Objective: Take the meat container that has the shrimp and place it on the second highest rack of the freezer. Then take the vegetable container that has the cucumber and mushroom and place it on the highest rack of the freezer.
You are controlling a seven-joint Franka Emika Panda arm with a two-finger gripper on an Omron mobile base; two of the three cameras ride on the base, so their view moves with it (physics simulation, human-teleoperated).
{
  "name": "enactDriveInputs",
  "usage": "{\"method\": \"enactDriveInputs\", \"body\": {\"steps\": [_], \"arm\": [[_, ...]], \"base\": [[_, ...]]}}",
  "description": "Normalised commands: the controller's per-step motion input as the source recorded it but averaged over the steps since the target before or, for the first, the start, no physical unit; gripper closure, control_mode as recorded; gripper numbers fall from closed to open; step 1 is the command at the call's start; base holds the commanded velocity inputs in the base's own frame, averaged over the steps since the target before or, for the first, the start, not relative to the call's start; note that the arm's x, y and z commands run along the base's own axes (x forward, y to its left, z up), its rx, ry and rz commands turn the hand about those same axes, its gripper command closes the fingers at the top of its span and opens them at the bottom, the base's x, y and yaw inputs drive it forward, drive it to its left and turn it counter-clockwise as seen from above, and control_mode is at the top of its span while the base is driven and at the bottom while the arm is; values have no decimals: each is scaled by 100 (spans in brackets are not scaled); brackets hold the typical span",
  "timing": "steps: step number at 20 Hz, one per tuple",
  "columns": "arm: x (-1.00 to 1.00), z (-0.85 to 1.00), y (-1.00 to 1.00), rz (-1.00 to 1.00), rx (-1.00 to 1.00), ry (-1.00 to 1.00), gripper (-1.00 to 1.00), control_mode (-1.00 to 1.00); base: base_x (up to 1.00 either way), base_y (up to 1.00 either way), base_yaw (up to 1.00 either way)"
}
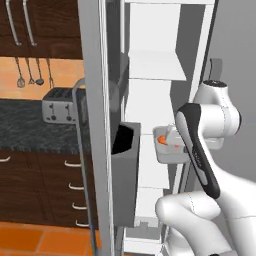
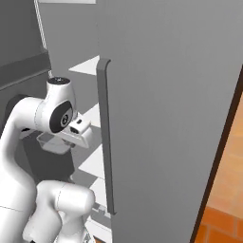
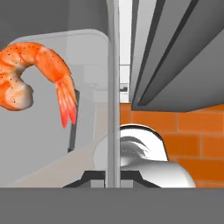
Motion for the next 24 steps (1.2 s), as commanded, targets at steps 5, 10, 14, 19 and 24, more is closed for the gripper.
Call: {"method": "enactDriveInputs", "body": {"steps": [5, 10, 14, 19, 24], "arm": [[0, 0, 0, 0, 0, 0, 100, 100], [0, 0, 0, 0, 0, 0, 100, 100], [0, 0, 0, 0, 0, 0, 100, -100], [60, 0, -17, -1, 0, 0, 100, -100], [81, 0, -20, -7, 1, 0, 100, -100]], "base": [[0, 28, 7], [0, 0, 0], [0, 0, 0], [0, 0, 0], [0, 0, 0]]}}
